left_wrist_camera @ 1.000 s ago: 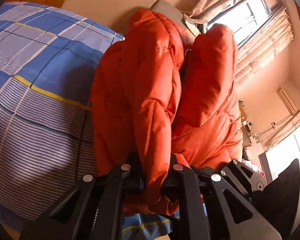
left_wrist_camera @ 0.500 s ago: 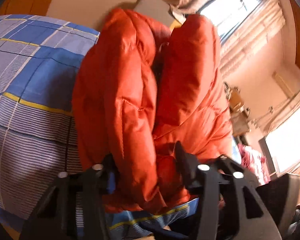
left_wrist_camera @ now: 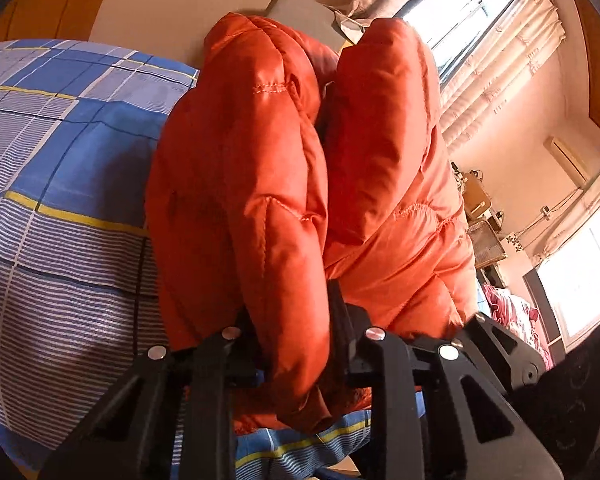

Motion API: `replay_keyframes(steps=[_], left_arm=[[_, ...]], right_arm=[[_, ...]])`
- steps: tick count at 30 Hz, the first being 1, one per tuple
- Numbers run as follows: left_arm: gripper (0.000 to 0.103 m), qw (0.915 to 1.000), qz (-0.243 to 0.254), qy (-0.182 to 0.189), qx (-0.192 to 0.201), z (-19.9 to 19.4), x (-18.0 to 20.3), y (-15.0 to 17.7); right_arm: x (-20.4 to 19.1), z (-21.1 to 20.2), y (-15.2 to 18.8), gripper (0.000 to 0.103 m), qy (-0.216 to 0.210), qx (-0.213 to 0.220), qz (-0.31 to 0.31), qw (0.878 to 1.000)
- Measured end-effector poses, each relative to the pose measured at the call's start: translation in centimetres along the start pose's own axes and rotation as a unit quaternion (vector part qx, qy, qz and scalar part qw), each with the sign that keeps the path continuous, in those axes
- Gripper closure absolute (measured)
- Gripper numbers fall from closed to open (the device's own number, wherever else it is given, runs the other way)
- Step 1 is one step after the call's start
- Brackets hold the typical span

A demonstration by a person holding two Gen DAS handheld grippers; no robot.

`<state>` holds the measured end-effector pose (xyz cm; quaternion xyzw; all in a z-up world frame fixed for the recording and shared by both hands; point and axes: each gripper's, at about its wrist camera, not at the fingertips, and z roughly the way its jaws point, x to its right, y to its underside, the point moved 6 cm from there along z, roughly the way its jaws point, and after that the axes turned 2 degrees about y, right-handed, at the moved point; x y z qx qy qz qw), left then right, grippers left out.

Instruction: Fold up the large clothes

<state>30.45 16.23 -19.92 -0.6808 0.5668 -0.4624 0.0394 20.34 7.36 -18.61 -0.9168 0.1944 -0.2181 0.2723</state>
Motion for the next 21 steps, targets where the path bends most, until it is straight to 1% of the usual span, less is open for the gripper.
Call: replay_keyframes(steps=[3,6,8,9,11,12,14,16,17,20,21], left_arm=[[0.08,1.0,0.006,-0.002,0.007,-0.1,0.1,0.2],[0.079,0.9999,0.003,-0.006,0.011,-0.1,0.0,0.3],[0.075,0.9995,0.014,-0.023,0.017,-0.4,0.4,0.7],[0.075,0.9991,0.021,-0.032,0.018,-0.6,0.7,1.0],[0.071,0.9976,0.033,-0.056,0.026,-0.8,0.9,1.4],[0.07,0.9971,0.033,-0.061,0.031,-0.9,1.0,1.6],[0.066,0.9958,0.017,-0.077,0.046,-1.2,1.0,2.0],[0.066,0.9941,0.007,-0.092,0.057,-1.3,1.1,2.2],[0.066,0.9934,0.007,-0.097,0.06,-1.3,1.2,2.2],[0.065,0.9884,0.022,-0.136,0.065,-1.4,1.9,2.3],[0.063,0.987,0.019,-0.144,0.068,-1.5,2.1,2.4]], right_arm=[[0.7,-0.9,0.1,0.022,-0.004,0.005,0.047,0.999],[1.1,-0.8,0.6,0.022,-0.003,0.005,0.049,0.999],[1.3,-0.9,1.0,0.022,-0.006,0.009,0.05,0.999],[1.4,-0.7,1.2,0.022,-0.005,0.004,0.052,0.999],[2.1,-0.2,1.4,0.022,-0.021,0.005,0.068,0.997],[2.2,-0.1,1.3,0.022,-0.024,0.005,0.07,0.997],[2.4,0.1,1.4,0.022,-0.026,0.004,0.064,0.998],[2.6,0.0,1.5,0.022,-0.03,0.01,0.059,0.998],[2.6,0.0,1.7,0.022,-0.031,0.013,0.053,0.998],[2.4,-0.3,2.7,0.022,-0.036,0.019,0.048,0.998],[2.6,-0.4,2.9,0.022,-0.041,0.023,0.049,0.998]])
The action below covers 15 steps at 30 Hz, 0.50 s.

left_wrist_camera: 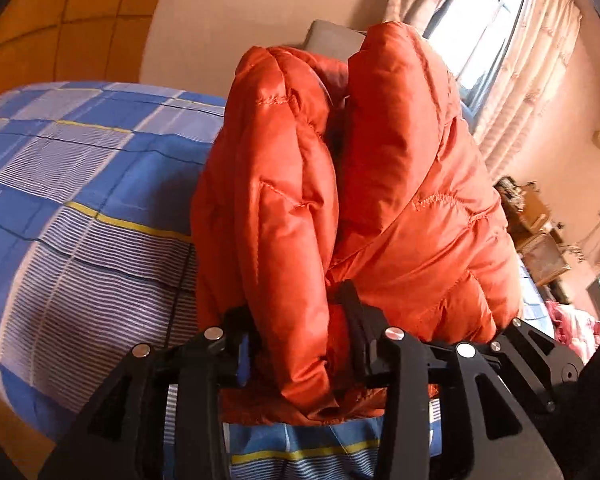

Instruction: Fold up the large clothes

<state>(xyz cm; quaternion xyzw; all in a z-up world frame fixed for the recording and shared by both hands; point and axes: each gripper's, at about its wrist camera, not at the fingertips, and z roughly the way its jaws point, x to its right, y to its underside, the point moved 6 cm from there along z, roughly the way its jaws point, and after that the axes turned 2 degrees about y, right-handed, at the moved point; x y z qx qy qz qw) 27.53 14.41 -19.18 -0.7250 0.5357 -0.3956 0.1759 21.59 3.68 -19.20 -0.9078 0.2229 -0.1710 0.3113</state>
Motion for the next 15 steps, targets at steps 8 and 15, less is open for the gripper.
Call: replay_keyframes(steps=[8,15], left_arm=[[0.051,0.9971,-0.036,-0.065,0.013,-0.3,-0.2,0.7],[0.05,0.9961,-0.042,-0.075,0.018,-0.3,-0.4,0.7]], right_arm=[[0.0,-1.0,0.6,0.022,-0.007,0.001,-0.002,1.0],[0.4,-1.3,1.2,0.022,-0.012,0.0,-0.004,1.0]])
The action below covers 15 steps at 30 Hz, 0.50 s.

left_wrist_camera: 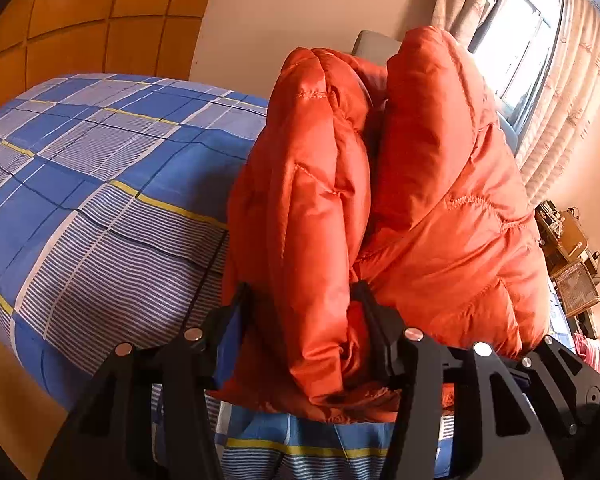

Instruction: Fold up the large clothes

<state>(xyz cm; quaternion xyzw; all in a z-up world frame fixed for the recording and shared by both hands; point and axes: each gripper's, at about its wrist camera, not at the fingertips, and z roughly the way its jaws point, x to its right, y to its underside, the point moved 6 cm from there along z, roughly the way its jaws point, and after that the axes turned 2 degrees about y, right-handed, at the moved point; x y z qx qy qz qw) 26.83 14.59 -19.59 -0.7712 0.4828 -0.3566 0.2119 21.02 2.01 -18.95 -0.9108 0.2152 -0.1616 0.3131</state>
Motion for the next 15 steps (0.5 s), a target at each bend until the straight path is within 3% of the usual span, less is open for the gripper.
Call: replay_keyframes(steps=[9,10,11,15], left_arm=[[0.051,0.9998,0.018,0.009,-0.006,0.2,0.3,-0.2],[0.051,0.9997,0.022,0.011,-0.008,0.3,0.3,-0.2],[0.051,0.9996,0.025,0.011,-0.008,0.3,0.2,-0.3],[0.051,0.9993,0.032,0.009,-0.015,0.5,0.2,-0.3]], right_arm=[[0.0,0.3,0.6,0.022,-0.022,-0.024,-0.058,0.998],[-0.1,0.5,0.6,0.02,-0.024,-0.024,-0.059,0.998],[-0.7,0.9,0.7,0.011,-0.026,-0.025,-0.066,0.997],[-1.0,2.2,0.9,0.011,-0.003,-0.029,-0.045,0.999]])
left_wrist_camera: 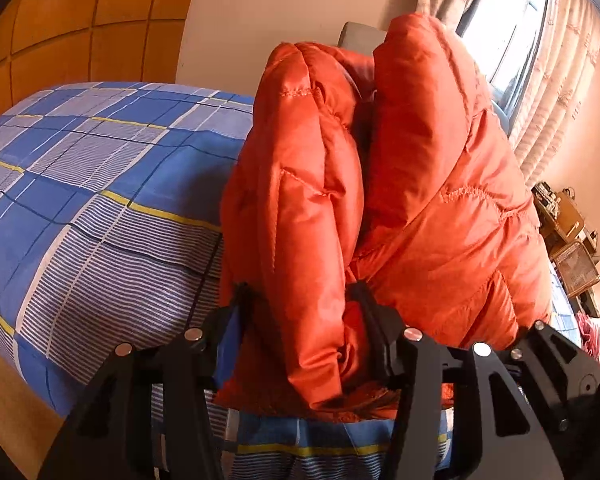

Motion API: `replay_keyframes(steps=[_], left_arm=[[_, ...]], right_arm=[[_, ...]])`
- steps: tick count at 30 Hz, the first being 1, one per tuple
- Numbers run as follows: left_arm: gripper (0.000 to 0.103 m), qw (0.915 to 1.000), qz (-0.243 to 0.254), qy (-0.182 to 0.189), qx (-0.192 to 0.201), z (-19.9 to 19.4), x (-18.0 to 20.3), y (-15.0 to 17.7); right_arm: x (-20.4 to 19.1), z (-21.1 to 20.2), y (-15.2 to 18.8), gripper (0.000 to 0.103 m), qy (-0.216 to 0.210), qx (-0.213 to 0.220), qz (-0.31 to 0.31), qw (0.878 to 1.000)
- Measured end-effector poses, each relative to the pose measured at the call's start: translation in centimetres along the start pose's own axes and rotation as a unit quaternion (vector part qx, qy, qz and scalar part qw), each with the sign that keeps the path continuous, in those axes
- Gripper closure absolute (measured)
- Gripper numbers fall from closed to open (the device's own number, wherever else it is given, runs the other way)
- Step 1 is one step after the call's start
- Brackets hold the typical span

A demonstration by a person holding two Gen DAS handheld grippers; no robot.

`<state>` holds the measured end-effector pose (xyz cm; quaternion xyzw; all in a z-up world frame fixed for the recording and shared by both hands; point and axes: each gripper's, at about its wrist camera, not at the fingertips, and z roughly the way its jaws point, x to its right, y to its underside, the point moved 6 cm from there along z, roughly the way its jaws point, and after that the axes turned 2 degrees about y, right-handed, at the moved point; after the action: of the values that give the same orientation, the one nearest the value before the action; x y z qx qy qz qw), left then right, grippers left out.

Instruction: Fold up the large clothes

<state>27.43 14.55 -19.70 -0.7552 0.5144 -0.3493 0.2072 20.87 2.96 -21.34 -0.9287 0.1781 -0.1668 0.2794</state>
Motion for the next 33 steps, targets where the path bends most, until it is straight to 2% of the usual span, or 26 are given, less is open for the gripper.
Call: replay_keyframes(steps=[1,2,4,5,6,7,10,11,12,15,18,21,22,24,25,26,27,29,31,32,33], left_arm=[[0.051,1.0,0.001,0.002,-0.001,0.1,0.0,0.0],[0.051,1.0,0.002,0.003,-0.002,0.1,0.0,-0.1],[0.051,1.0,0.002,0.006,-0.004,0.4,0.1,-0.2],[0.051,1.0,0.002,0.008,-0.004,0.5,0.2,-0.3],[0.05,0.9999,0.003,0.012,-0.005,0.6,0.2,-0.3],[0.05,0.9998,0.005,0.019,-0.006,0.8,0.6,-0.4],[0.05,0.9997,0.016,0.018,-0.006,1.3,1.3,-0.6],[0.05,0.9997,0.016,0.019,-0.008,1.5,1.4,-0.6],[0.05,0.9997,0.013,0.019,-0.009,1.6,1.4,-0.6],[0.05,0.9994,0.02,0.022,-0.015,1.8,1.2,-0.8],[0.05,0.9989,0.024,0.033,-0.023,1.9,1.0,-0.9],[0.05,0.9982,0.034,0.041,-0.028,2.0,1.0,-0.9],[0.05,0.9979,0.035,0.046,-0.031,2.2,0.9,-1.0],[0.05,0.9974,0.032,0.054,-0.035,2.4,0.6,-1.1],[0.05,0.9971,0.033,0.058,-0.037,2.5,0.6,-1.2],[0.05,0.9968,0.035,0.061,-0.038,2.6,0.5,-1.3],[0.05,0.9964,0.039,0.063,-0.04,2.7,0.6,-1.3],[0.051,0.9959,0.045,0.067,-0.042,2.7,0.5,-1.3],[0.051,0.9953,0.042,0.075,-0.044,2.8,0.3,-1.4],[0.051,0.9952,0.043,0.076,-0.044,2.9,0.2,-1.4],[0.051,0.995,0.043,0.078,-0.045,2.9,0.2,-1.4]], right_arm=[[0.2,0.0,0.0,0.013,0.007,0.0,0.005,1.0],[0.6,-0.1,-0.1,0.02,0.009,0.002,0.024,1.0],[2.9,-0.8,0.0,0.045,0.019,0.01,0.087,0.996],[4.7,-1.3,0.3,0.069,0.02,0.019,0.138,0.99],[5.8,-1.7,0.8,0.075,0.012,0.024,0.173,0.984],[6.7,-2.3,1.3,0.075,0.012,0.032,0.209,0.977],[8.1,-4.1,2.8,0.076,0.059,0.05,0.292,0.953],[8.2,-4.6,3.0,0.079,0.083,0.055,0.307,0.947],[8.3,-4.7,3.1,0.079,0.089,0.058,0.316,0.943],[8.1,-4.7,2.5,0.079,0.121,0.059,0.316,0.939],[7.7,-4.8,1.3,0.079,0.174,0.056,0.284,0.941],[8.6,-6.0,0.7,0.079,0.231,0.046,0.285,0.929],[9.3,-6.8,0.9,0.079,0.25,0.046,0.302,0.919],[11.8,-11.1,1.3,0.079,0.3,0.088,0.38,0.87],[12.5,-11.4,1.5,0.079,0.3,0.084,0.406,0.859],[12.7,-10.8,1.8,0.079,0.292,0.066,0.421,0.856],[12.3,-8.6,2.4,0.079,0.288,0.024,0.432,0.854],[10.7,-5.5,3.4,0.08,0.286,-0.021,0.426,0.858],[10.9,-5.7,3.9,0.08,0.266,-0.012,0.452,0.851],[11.5,-5.2,4.4,0.08,0.239,-0.01,0.485,0.841],[11.9,-4.2,4.9,0.079,0.232,-0.023,0.496,0.836]])
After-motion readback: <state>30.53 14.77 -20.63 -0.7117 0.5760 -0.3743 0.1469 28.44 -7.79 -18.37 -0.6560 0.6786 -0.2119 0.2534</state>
